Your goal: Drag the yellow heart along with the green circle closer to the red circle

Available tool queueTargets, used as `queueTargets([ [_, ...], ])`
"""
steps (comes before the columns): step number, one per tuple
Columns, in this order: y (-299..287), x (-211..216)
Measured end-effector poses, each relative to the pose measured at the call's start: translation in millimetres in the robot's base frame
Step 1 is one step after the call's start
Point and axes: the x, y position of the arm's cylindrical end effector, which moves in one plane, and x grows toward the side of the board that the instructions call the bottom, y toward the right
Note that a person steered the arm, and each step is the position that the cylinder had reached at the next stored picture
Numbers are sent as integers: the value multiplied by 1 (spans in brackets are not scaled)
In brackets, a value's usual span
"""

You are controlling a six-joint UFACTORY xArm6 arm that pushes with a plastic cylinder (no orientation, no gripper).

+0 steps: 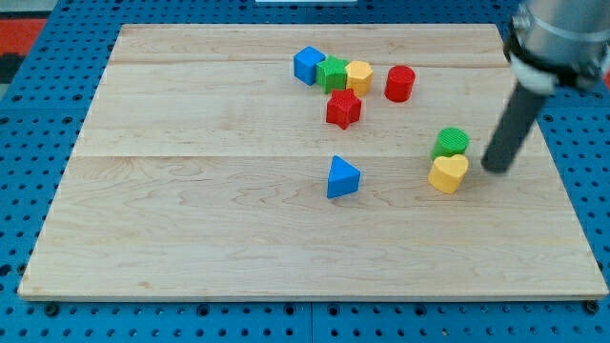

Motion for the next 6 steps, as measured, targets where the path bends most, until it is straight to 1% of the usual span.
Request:
queueTargets([
  [1, -34, 22],
  [2, -75, 5],
  [3, -70, -1],
  [4, -48, 8],
  [5, -40, -13],
  [6, -40, -47],
])
